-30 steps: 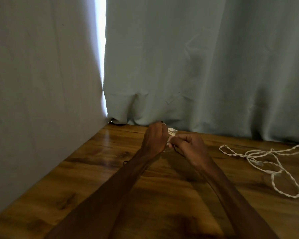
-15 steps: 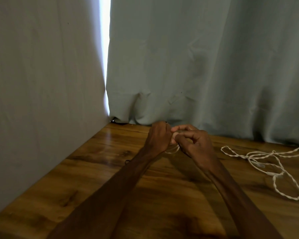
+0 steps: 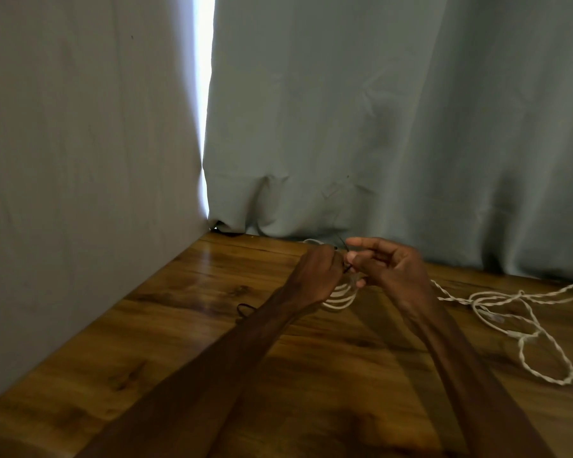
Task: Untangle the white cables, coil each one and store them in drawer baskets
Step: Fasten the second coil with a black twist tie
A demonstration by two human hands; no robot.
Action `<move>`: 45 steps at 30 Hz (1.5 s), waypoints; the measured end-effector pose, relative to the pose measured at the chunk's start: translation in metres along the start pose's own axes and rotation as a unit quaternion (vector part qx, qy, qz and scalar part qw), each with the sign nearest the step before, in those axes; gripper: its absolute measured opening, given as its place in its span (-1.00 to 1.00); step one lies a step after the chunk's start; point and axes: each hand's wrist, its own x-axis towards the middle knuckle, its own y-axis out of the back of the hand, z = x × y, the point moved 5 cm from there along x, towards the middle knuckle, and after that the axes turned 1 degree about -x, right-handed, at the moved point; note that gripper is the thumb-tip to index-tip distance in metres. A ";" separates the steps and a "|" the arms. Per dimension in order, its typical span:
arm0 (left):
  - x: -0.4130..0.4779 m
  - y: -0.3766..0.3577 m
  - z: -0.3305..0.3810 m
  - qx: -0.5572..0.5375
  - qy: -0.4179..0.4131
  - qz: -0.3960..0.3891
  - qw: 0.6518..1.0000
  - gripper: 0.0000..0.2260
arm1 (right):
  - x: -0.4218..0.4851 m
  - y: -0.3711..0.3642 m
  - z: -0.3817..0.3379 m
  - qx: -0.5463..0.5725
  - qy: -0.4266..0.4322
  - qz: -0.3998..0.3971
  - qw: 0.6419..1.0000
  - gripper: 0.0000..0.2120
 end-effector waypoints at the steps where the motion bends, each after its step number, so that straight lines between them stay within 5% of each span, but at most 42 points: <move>1: -0.002 -0.001 0.003 -0.004 -0.008 -0.010 1.000 -0.71 | 0.001 0.002 0.000 -0.003 0.004 0.003 1.000 -0.83; 14: -0.014 -0.008 0.035 -0.087 -0.052 -0.080 0.992 -0.65 | 0.010 0.029 0.014 -0.120 0.031 0.043 0.991 -0.95; 19: -0.027 -0.013 0.041 0.129 -0.289 0.018 0.948 -0.94 | 0.011 0.033 0.023 -0.153 0.011 0.054 0.987 -0.94; 22: -0.033 -0.017 0.041 0.207 -0.359 0.100 0.905 -0.85 | 0.012 0.032 0.026 -0.169 0.010 0.068 0.983 -0.93; 30: -0.038 -0.017 0.045 0.340 -0.381 0.225 0.830 -0.86 | 0.003 0.031 0.041 -0.102 -0.172 0.079 0.977 -0.85; 38: -0.039 -0.021 0.058 0.305 -0.387 0.200 0.847 -0.92 | -0.001 0.037 0.057 -0.012 -0.330 0.087 0.940 -0.85; 45: -0.041 -0.015 0.066 0.305 -0.392 0.231 0.837 -0.85 | -0.007 0.031 0.058 0.102 -0.358 0.065 0.926 -0.77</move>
